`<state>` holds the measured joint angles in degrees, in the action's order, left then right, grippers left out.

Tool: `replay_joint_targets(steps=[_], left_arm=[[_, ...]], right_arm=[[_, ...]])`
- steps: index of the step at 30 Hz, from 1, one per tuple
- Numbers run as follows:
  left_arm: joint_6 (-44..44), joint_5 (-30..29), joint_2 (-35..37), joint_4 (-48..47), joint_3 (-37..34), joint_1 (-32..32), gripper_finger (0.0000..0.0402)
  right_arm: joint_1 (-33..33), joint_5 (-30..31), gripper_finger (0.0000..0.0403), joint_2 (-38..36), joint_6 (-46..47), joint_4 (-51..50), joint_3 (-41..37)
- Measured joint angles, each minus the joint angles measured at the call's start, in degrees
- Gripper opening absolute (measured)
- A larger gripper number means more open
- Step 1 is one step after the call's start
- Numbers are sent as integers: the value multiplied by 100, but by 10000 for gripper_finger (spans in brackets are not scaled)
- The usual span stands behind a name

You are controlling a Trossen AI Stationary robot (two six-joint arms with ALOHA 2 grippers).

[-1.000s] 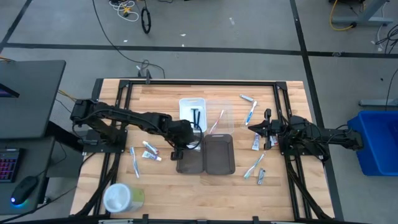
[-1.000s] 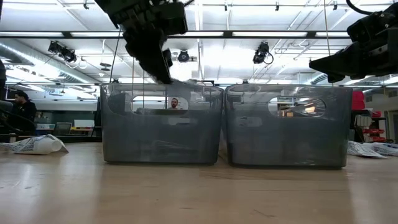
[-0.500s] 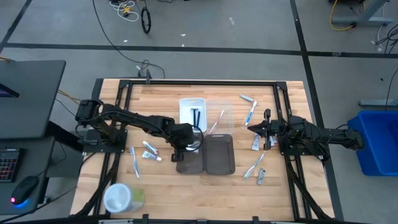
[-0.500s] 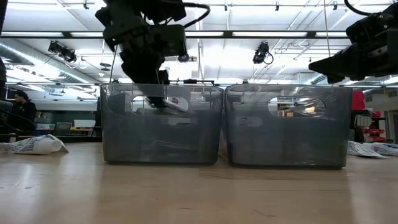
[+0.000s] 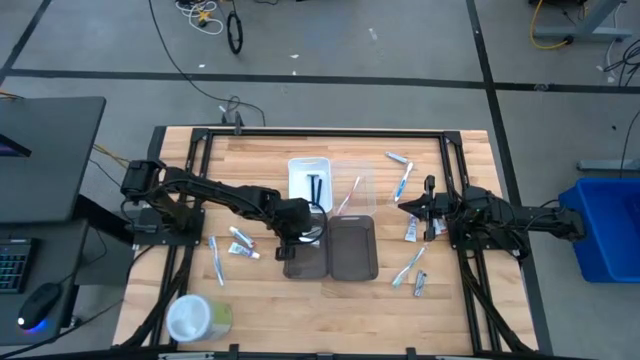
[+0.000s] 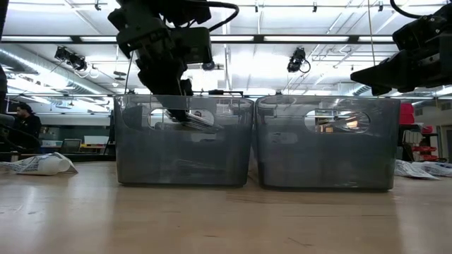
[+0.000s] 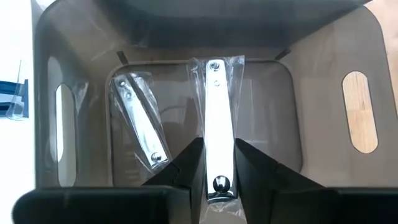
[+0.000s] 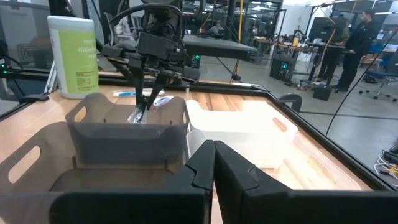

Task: Pick & Place Travel size toiletries
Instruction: Put the silver nail cutter into the left black bin, then put the white toothpaste into the right black bin

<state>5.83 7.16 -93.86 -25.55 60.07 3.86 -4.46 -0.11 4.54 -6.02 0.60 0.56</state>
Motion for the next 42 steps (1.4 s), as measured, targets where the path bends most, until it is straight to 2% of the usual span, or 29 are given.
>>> replay_joint_targets(steps=[6,16,22,31,42], left_arm=[[-21,27,0,50,0,0,105],[-14,66,0,132,2,0,167],[-48,281,0,129,2,1,180],[-178,284,0,121,2,2,168],[-327,282,73,116,2,3,92]], right_arm=[[2,1,13,0,0,0,0],[2,-1,14,0,0,-3,1],[1,-1,13,0,0,-4,2],[0,-1,14,0,1,-5,1],[-1,-1,13,0,2,-7,2]])
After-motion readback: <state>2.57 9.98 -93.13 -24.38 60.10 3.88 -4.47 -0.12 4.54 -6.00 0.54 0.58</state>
